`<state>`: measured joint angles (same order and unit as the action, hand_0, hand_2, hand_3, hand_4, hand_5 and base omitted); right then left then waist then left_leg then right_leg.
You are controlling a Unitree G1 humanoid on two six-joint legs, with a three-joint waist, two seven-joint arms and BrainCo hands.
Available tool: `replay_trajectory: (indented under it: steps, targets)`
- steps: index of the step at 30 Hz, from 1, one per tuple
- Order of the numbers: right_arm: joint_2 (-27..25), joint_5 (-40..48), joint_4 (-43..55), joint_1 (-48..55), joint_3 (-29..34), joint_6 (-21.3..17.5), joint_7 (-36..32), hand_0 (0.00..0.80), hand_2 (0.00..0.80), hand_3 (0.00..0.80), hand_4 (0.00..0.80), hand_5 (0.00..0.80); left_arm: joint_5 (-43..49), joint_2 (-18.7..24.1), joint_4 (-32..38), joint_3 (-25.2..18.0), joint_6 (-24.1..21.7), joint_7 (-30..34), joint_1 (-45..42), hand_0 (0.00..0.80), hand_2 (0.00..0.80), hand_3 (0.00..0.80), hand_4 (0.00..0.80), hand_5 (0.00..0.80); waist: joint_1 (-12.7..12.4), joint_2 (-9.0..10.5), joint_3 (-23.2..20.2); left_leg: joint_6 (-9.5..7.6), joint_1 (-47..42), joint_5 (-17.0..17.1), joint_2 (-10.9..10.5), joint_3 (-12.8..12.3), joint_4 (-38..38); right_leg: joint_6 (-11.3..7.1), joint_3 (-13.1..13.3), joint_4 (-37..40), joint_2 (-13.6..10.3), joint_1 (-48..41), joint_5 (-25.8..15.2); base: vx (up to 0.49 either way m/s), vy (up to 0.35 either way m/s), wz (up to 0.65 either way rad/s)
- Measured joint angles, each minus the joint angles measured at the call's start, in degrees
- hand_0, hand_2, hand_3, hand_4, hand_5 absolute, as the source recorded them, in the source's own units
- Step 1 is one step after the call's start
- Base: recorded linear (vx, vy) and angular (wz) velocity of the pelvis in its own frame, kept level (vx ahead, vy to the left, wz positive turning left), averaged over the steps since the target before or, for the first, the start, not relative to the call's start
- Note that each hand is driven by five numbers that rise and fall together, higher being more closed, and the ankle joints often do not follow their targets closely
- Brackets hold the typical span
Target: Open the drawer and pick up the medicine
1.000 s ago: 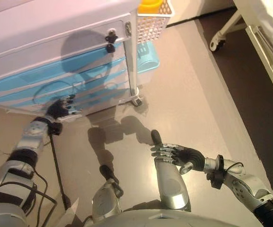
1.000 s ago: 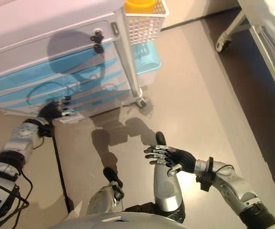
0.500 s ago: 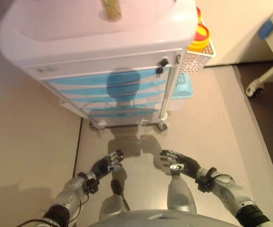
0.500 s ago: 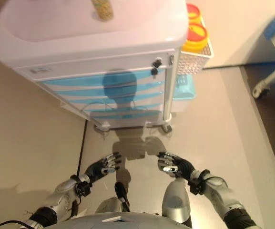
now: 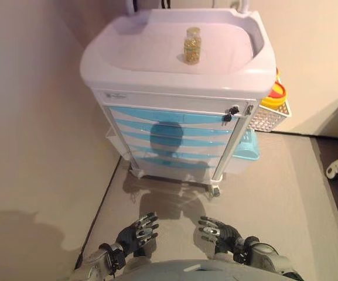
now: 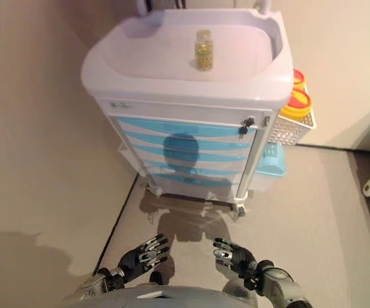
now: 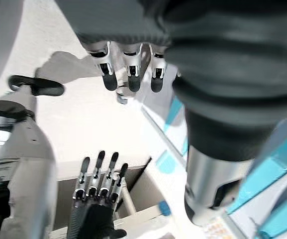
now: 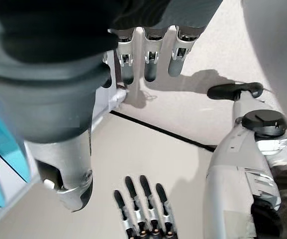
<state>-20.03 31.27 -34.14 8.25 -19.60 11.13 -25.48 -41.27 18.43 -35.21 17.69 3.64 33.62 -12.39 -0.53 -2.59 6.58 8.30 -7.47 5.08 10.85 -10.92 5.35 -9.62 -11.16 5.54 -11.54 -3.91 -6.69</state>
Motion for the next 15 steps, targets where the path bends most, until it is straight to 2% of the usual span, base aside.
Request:
replay_trajectory:
  steps: [4,15]
  targets:
    - [1.34,-0.91,-2.71,0.34,-0.69,0.11,-0.04,0.000,0.000,0.000,0.000,0.000,-0.92,-0.34,-1.69,-0.03,0.17,0.01,-1.25,0.000,0.000,0.000,0.000,0.000,-1.06,0.34,-1.89,-0.02,0.16,0.04,0.00,0.35,0.03,-0.07,-0.68,0.00,-0.17,-0.47,0.11,-0.014,0.007,0.07]
    - [3.18,-0.85,-5.84,0.19,-1.22,0.00,-0.07,0.000,0.000,0.000,0.000,0.000,-1.57,-1.93,-2.59,-0.02,0.17,0.49,-2.08,0.000,0.000,0.000,0.000,0.000,-1.48,0.95,-3.91,-0.16,1.06,0.50,-0.39,1.93,0.02,-0.17,-2.44,0.00,-0.67,-0.77,0.09,-0.020,0.006,0.07]
